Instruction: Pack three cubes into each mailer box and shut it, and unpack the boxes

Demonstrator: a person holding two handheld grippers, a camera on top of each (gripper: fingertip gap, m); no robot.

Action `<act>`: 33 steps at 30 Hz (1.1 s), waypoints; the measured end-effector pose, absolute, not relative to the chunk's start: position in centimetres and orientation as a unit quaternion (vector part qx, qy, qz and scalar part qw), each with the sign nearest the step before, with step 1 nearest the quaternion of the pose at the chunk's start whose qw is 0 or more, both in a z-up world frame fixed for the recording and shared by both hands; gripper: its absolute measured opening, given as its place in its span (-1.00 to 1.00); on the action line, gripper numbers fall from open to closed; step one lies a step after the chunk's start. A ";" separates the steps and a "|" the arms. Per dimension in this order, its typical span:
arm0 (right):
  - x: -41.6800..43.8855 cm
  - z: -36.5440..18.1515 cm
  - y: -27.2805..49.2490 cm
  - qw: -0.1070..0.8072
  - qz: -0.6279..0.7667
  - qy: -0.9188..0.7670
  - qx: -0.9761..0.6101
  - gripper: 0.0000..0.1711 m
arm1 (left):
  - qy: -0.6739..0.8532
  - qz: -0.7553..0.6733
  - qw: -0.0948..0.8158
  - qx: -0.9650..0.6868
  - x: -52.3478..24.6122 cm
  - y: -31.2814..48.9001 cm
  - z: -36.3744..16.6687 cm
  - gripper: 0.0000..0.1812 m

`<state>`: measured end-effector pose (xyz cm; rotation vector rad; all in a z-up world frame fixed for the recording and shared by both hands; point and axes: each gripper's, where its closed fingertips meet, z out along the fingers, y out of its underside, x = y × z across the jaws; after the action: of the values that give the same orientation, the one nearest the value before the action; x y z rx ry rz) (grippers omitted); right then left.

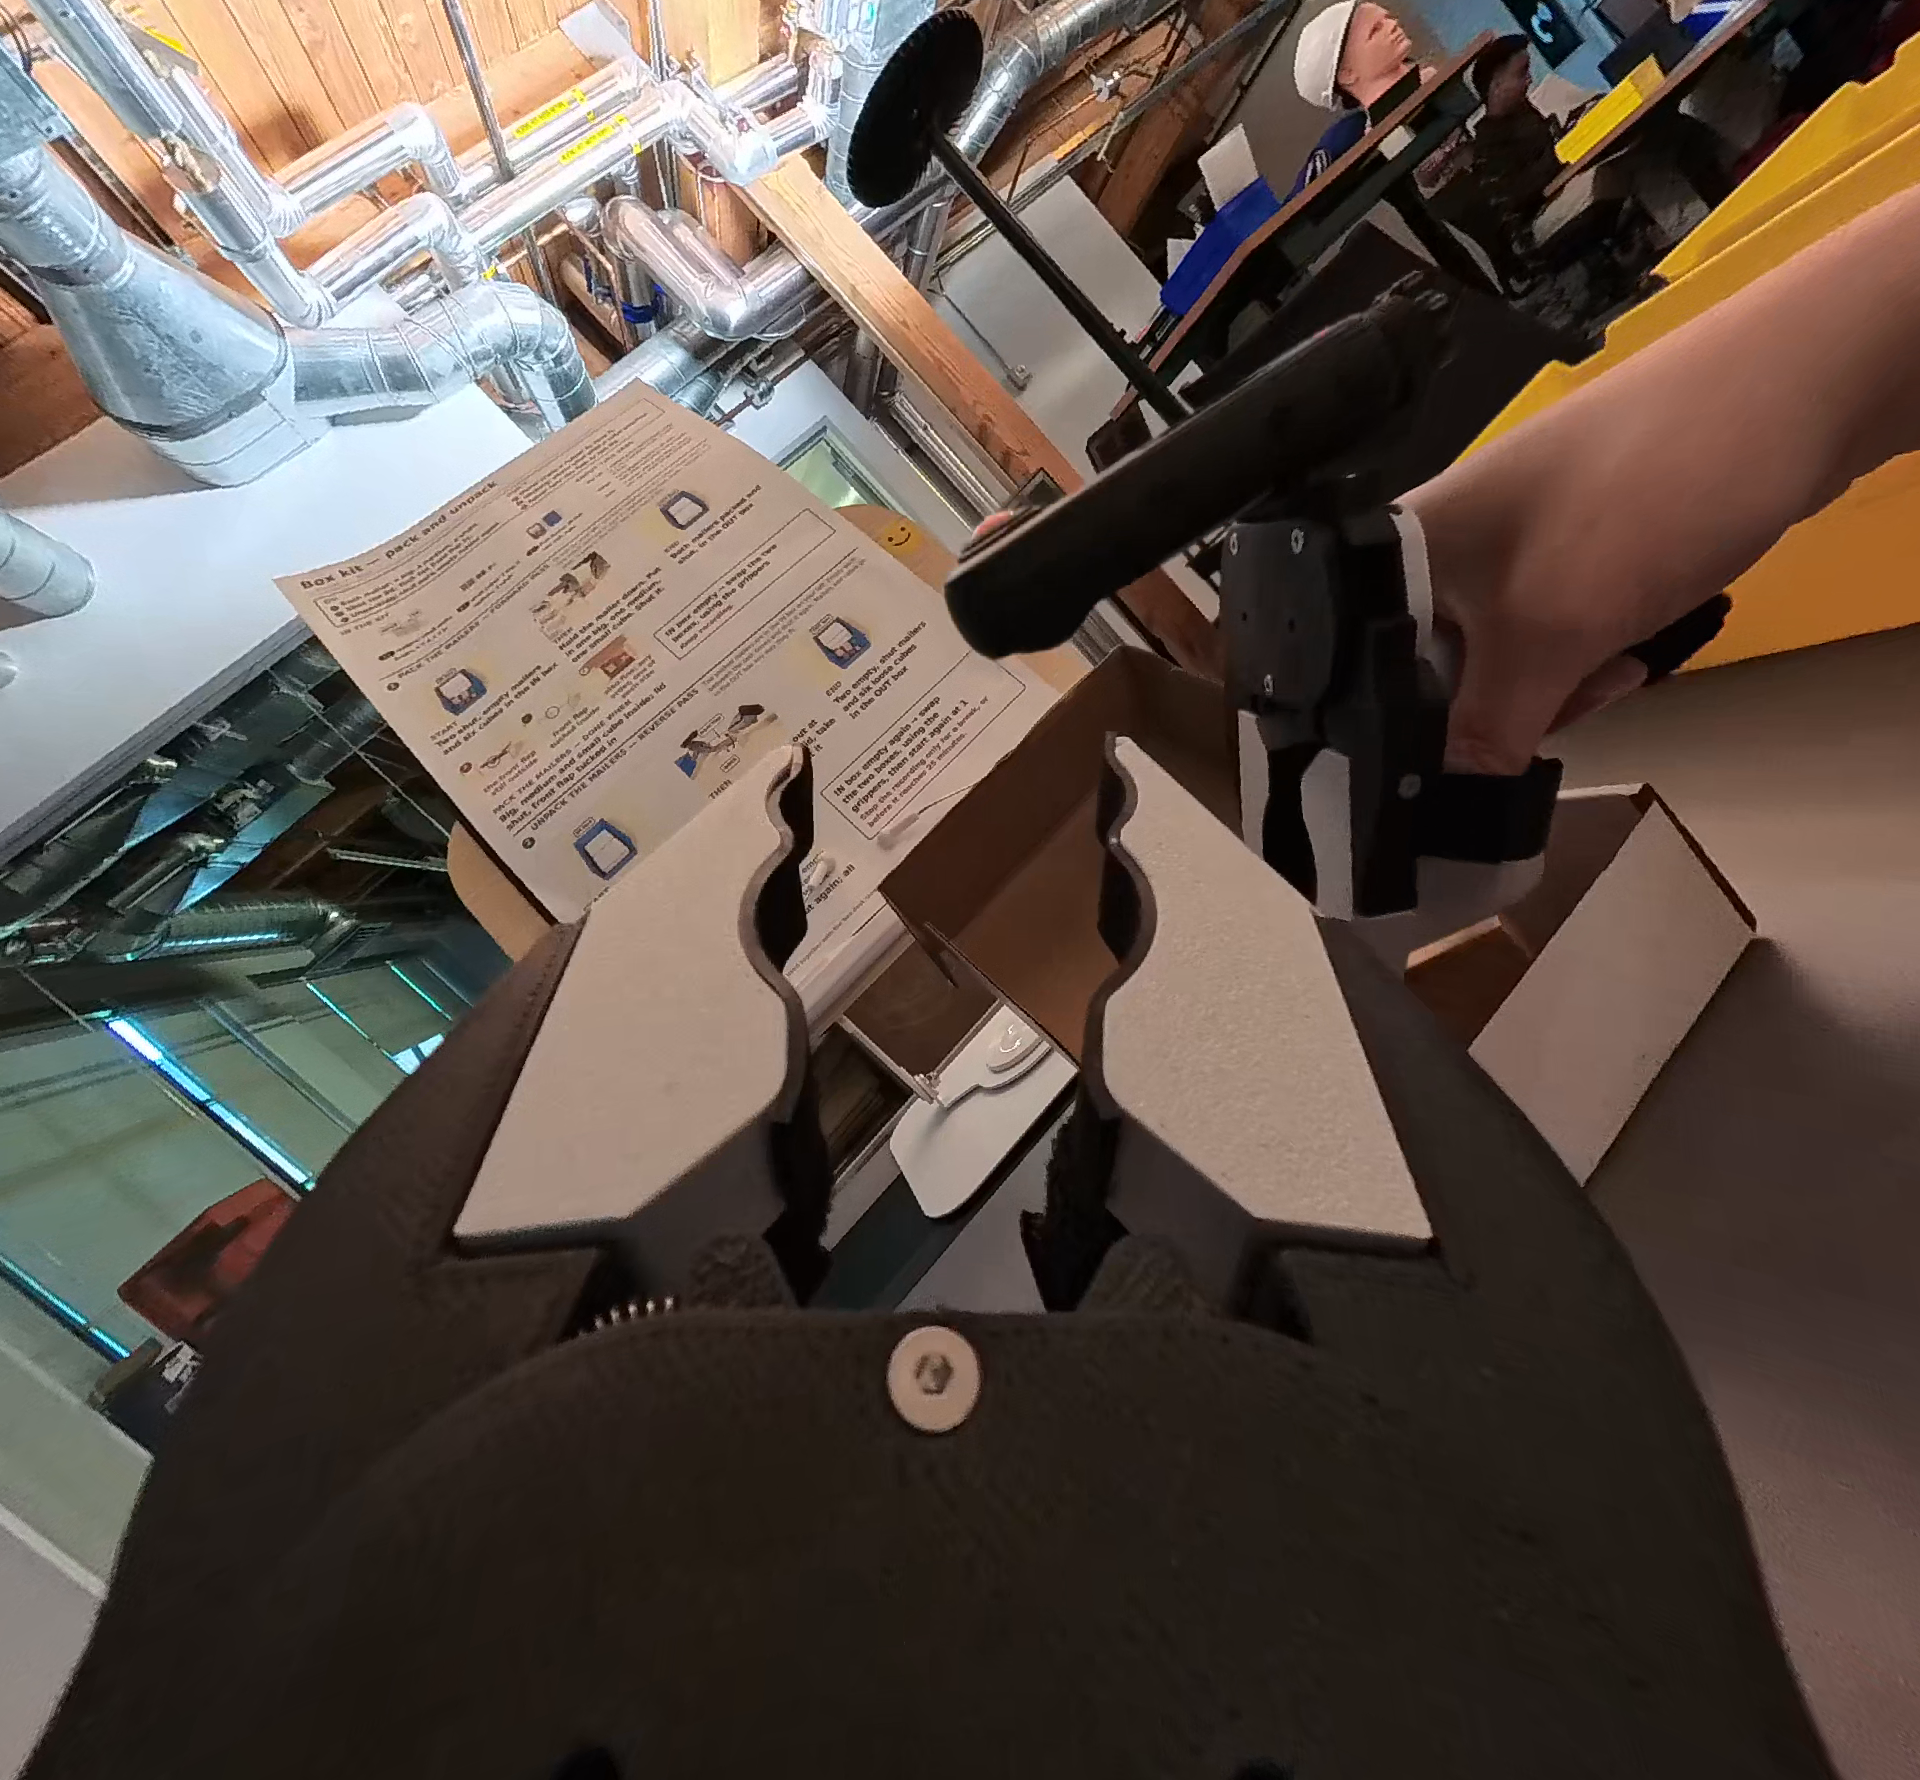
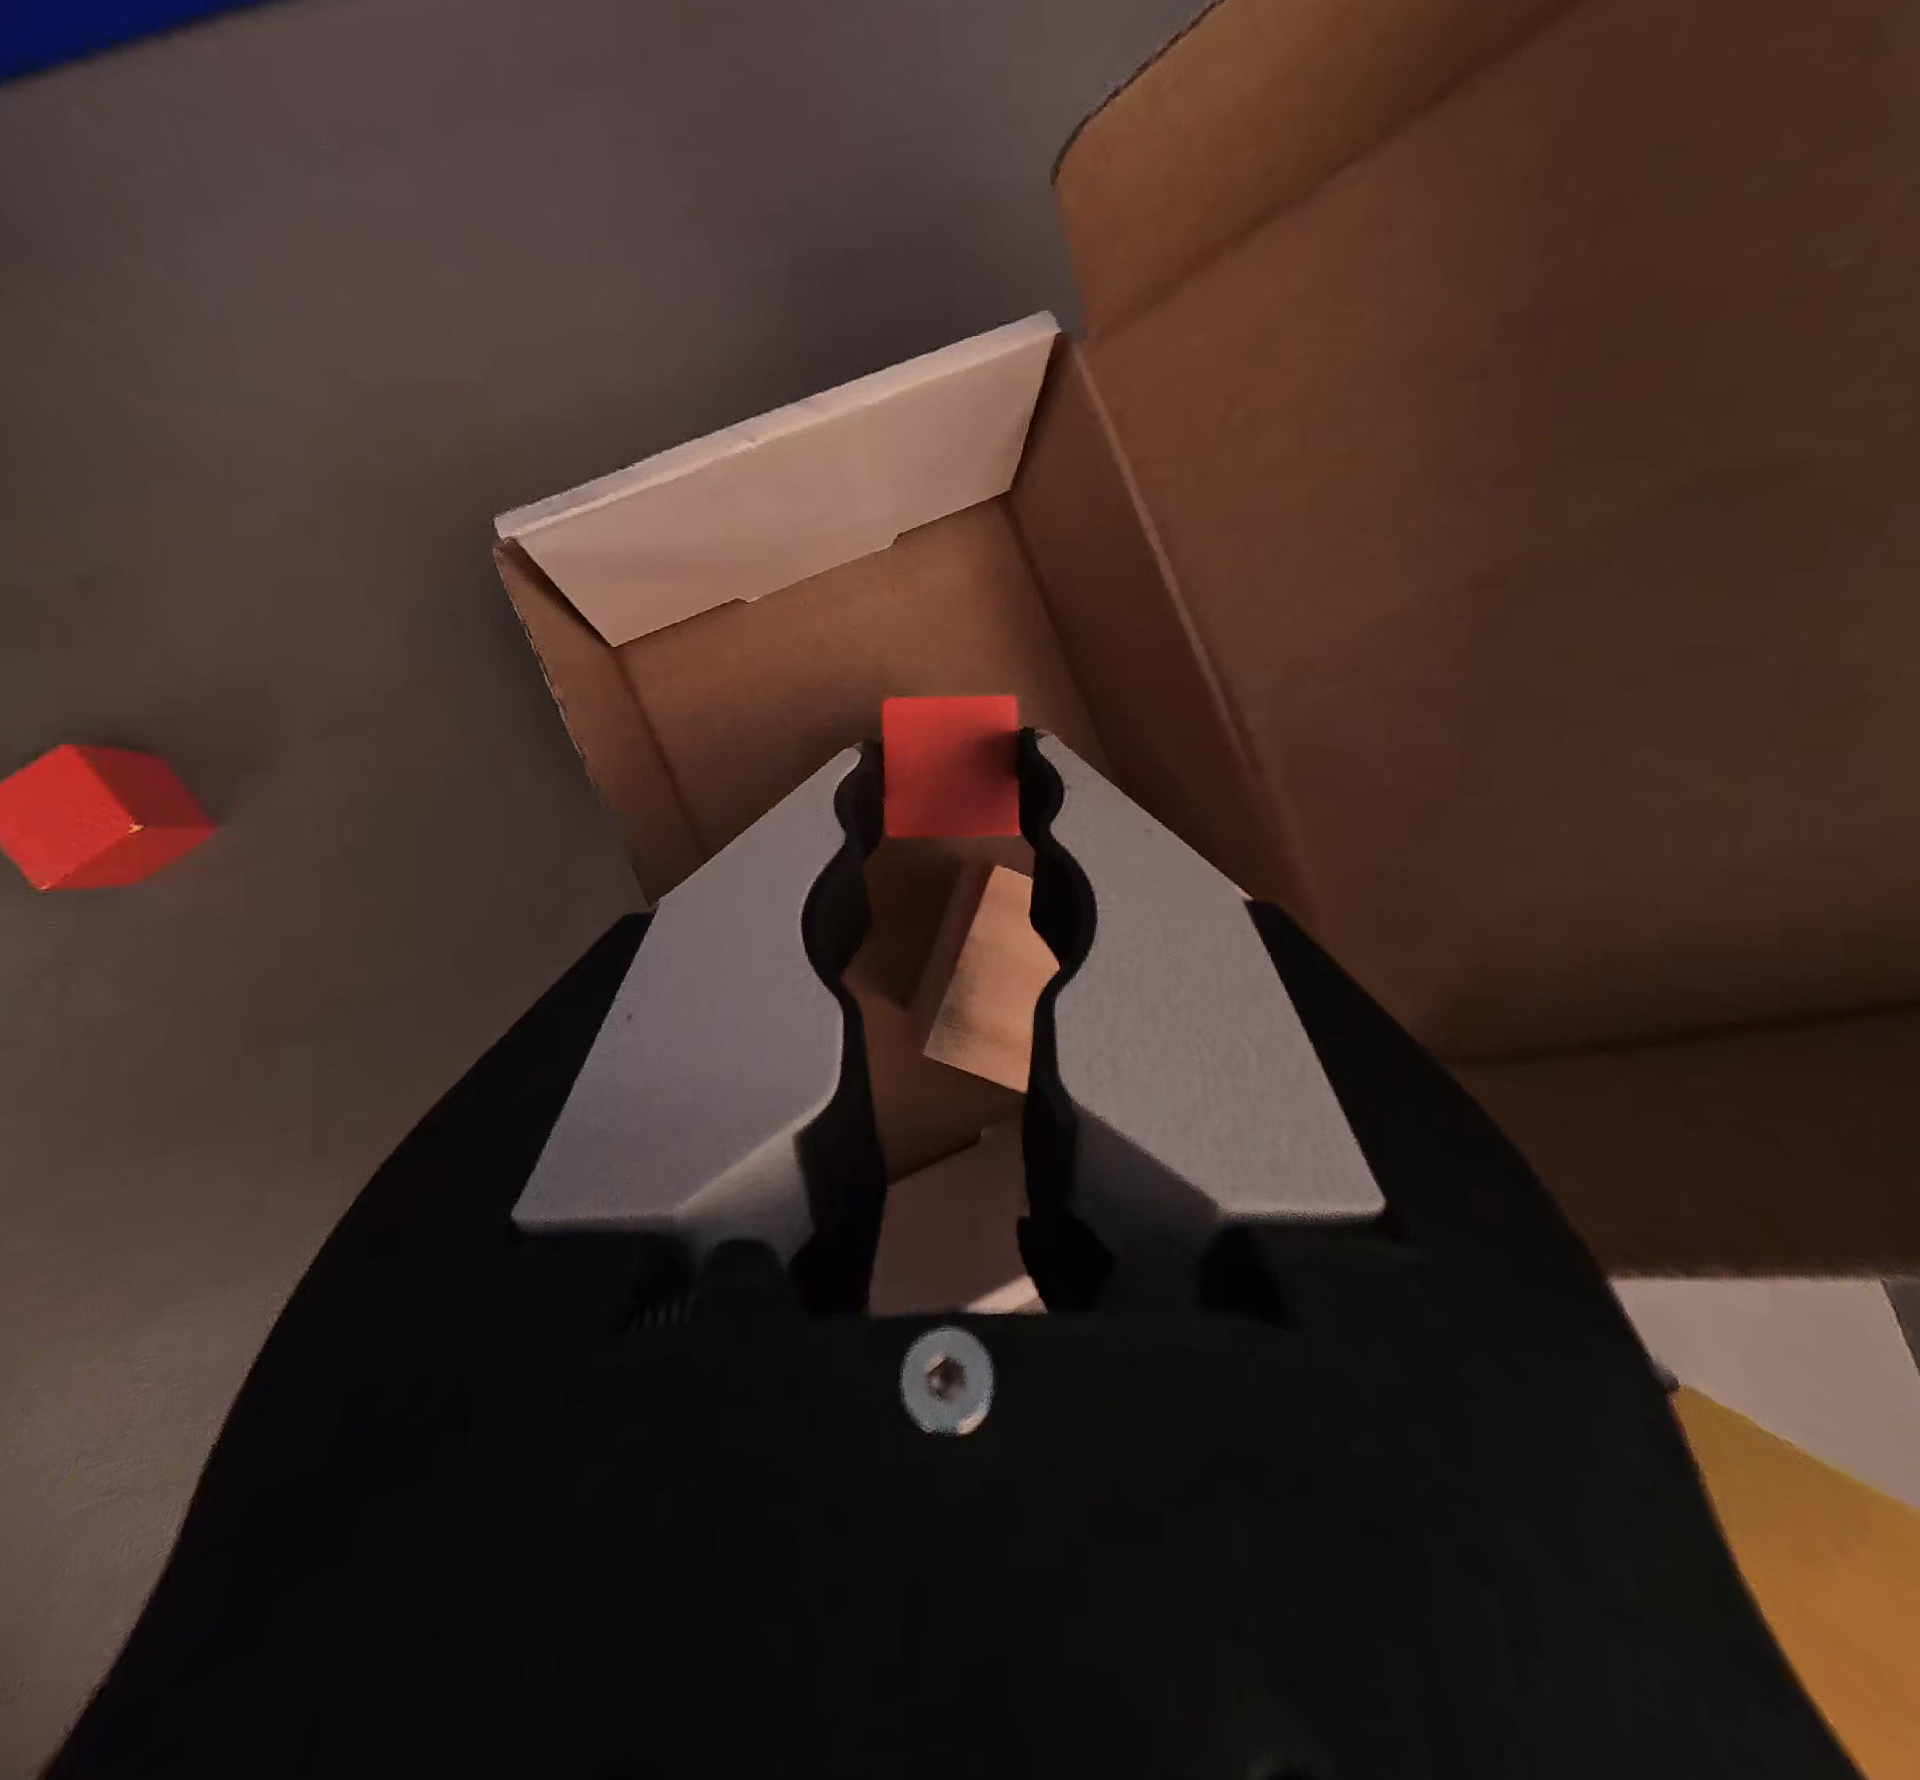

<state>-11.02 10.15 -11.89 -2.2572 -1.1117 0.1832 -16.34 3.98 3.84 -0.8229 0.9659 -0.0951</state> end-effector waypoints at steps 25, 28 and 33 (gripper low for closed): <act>-20.6 -11.6 -2.9 0.339 0.245 -0.680 -0.602 -0.58 | 0.377 -0.123 0.839 -0.373 -19.0 3.3 6.8 -0.30; -21.3 -13.5 -3.5 0.312 0.236 -0.695 -0.604 -0.65 | 0.374 -0.123 0.841 -0.372 -19.1 3.4 6.9 -0.31; -21.0 -13.6 -3.4 0.306 0.218 -0.701 -0.606 -0.77 | 0.371 -0.120 0.843 -0.372 -19.2 3.4 7.0 -0.31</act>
<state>-21.04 -3.37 -13.60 -1.6033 -1.8552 0.5765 -19.21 3.43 6.96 -0.7847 0.7828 -0.2533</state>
